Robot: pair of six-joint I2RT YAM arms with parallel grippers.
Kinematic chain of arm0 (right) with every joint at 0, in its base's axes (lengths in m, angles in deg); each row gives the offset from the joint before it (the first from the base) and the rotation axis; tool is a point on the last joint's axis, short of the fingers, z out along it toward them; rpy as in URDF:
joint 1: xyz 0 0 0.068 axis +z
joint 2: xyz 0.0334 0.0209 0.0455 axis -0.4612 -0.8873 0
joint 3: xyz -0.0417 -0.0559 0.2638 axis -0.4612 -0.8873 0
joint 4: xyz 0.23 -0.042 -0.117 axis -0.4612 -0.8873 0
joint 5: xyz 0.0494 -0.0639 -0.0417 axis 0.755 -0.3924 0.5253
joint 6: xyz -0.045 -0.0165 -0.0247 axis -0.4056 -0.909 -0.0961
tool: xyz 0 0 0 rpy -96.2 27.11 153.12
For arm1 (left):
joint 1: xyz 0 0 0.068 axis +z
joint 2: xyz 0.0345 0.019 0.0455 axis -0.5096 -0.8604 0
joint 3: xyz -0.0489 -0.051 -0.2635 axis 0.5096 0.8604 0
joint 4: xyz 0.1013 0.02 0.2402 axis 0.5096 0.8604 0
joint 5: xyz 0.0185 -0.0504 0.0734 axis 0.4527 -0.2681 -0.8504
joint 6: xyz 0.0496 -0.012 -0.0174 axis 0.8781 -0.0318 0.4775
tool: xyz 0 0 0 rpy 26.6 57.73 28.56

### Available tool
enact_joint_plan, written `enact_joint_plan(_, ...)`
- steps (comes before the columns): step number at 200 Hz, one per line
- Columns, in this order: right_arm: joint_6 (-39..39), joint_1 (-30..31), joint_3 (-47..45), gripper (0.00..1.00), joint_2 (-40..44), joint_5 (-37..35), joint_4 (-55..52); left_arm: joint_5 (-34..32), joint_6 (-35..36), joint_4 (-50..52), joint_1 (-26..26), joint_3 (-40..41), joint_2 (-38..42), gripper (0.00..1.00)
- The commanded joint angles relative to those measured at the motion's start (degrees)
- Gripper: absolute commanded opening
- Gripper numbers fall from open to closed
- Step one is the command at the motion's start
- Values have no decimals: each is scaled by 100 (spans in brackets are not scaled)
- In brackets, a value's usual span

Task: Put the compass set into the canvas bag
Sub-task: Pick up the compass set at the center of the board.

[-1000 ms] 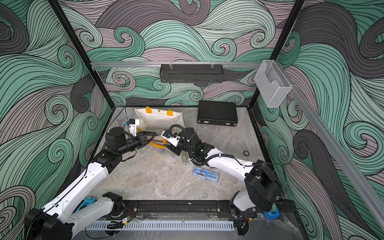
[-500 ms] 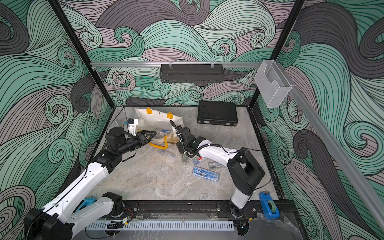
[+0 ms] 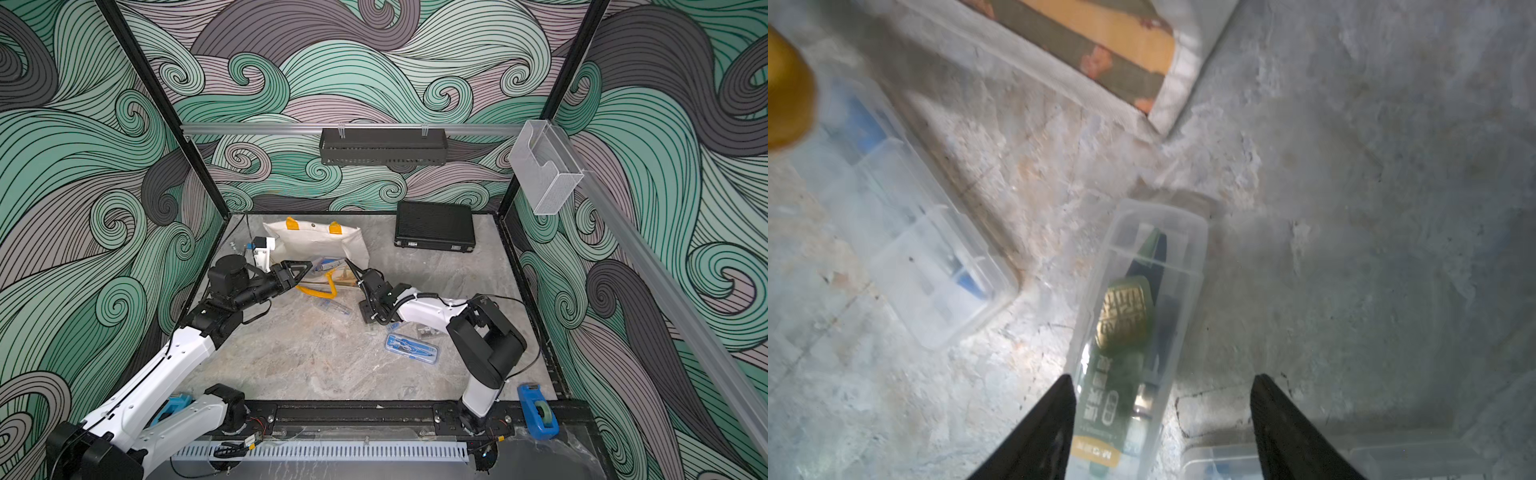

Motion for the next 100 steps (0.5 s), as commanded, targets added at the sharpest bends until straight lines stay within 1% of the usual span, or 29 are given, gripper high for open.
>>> enact_joint_plan(1,162,75,-224,73,476,150,287,-73,126,58,27,-83,71,51)
enact_joint_plan(27,194,158,-255,73,485,160,240,-56,126,32,25,-78,87,51)
enact_joint_plan(55,166,265,17,73,54,128,95,-65,144,28,25,-65,89,52)
enact_joint_plan(100,385,374,291,70,-481,-278,-109,-82,222,165,30,-67,172,52)
